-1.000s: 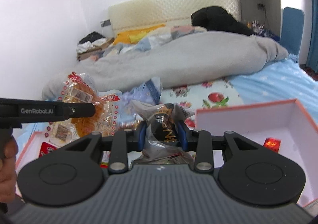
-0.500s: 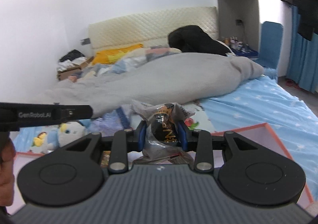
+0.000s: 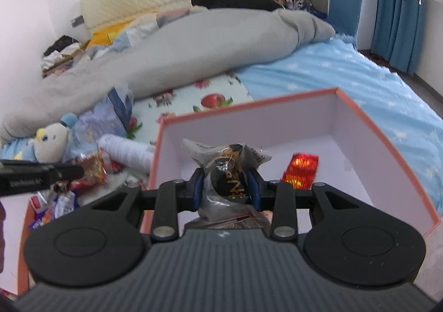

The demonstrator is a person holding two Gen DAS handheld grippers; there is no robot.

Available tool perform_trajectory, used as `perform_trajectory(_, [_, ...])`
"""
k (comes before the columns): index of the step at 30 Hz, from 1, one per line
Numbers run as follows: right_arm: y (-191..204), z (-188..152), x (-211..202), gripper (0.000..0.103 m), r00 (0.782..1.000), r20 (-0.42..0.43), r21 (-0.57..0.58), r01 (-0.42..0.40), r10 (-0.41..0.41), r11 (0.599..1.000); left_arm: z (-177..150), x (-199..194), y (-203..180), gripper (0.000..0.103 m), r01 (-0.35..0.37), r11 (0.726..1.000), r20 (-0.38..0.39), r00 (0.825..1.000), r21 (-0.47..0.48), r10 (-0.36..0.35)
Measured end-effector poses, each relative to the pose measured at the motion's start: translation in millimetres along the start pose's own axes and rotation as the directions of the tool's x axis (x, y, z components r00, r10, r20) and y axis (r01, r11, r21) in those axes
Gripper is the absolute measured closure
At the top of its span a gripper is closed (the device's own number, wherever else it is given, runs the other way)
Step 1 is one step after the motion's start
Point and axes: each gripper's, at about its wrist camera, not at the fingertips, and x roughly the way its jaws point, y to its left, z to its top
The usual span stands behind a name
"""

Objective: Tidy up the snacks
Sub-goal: 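Grasp an orange snack packet with the left tool while the right tool holds the silver-black snack over the box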

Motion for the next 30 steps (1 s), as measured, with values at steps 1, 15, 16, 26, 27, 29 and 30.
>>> perform_trajectory(1, [-0.9, -2.2, 1.0, 0.066, 1.0, -0.005, 0.002, 0.0, 0.0, 1.0, -4.3, 8.5, 2.2, 0.069, -0.005, 1.0, -0.01, 1.0, 0.015, 0.005])
perform_trajectory(15, [-16.6, -25.4, 13.6, 0.066, 0.998, -0.053, 0.052, -0.012, 0.014, 0.999, -51.7, 106.0, -13.0, 0.016, -0.003, 0.902, -0.202, 0.974, 0.431, 0.099])
perform_trajectory(16, [-17.5, -25.2, 14.0, 0.066, 0.998, -0.055, 0.054, -0.011, 0.014, 0.998, -54.6, 111.2, -12.1, 0.016, -0.019, 0.893, -0.197, 0.973, 0.45, 0.119])
perform_trajectory(26, [-21.5, -34.7, 15.9, 0.066, 0.998, -0.069, 0.076, 0.002, 0.004, 0.997, -48.6, 123.9, 16.3, 0.028, 0.02, 0.936, -0.221, 0.973, 0.352, 0.062])
perform_trajectory(27, [-21.0, -35.5, 16.6, 0.066, 0.997, -0.071, 0.077, 0.0, 0.005, 0.997, -47.4, 123.9, 19.4, 0.03, 0.032, 0.944, -0.224, 0.974, 0.327, 0.045])
perform_trajectory(29, [-19.5, -37.3, 17.4, 0.066, 0.997, -0.074, 0.074, -0.003, 0.008, 0.997, -45.5, 121.9, 24.1, 0.037, 0.059, 0.953, -0.229, 0.973, 0.298, 0.011])
perform_trajectory(30, [-18.7, -37.6, 17.6, 0.066, 0.997, -0.076, 0.073, -0.005, 0.01, 0.997, -45.2, 121.2, 25.0, 0.041, 0.067, 0.955, -0.234, 0.972, 0.29, 0.003])
